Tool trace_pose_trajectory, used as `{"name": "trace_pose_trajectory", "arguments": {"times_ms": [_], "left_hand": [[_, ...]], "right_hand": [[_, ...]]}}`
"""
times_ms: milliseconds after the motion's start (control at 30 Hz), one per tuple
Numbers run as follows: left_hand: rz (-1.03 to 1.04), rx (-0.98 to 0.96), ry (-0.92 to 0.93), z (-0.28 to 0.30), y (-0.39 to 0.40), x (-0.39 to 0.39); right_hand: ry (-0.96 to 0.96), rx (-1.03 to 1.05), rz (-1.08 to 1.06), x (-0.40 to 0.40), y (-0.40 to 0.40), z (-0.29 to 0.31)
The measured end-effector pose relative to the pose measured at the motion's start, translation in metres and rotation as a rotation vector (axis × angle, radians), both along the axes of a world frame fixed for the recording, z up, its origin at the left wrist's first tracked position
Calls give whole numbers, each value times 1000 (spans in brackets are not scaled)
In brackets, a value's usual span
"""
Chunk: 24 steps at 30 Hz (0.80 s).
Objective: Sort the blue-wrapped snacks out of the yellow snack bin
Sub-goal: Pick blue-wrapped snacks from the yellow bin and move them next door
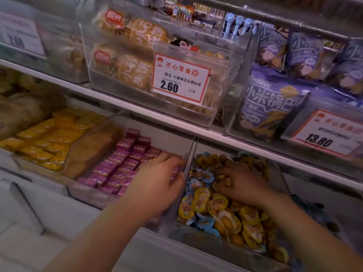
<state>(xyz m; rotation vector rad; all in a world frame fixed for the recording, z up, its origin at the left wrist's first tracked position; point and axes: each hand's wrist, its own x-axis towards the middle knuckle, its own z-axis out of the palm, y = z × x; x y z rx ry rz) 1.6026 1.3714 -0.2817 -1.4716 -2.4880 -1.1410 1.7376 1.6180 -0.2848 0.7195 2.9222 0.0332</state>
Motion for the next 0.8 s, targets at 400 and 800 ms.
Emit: {"name": "trace_pose_trajectory", "arguments": {"times_ms": [400,800], "left_hand": [[-14,43,-19,-3,11,9],[-33,88,-25,-3,11,7]], "right_hand": [[-248,-79,22,-72,-51,-9],[15,-299,70,-63,-46,-14]]}}
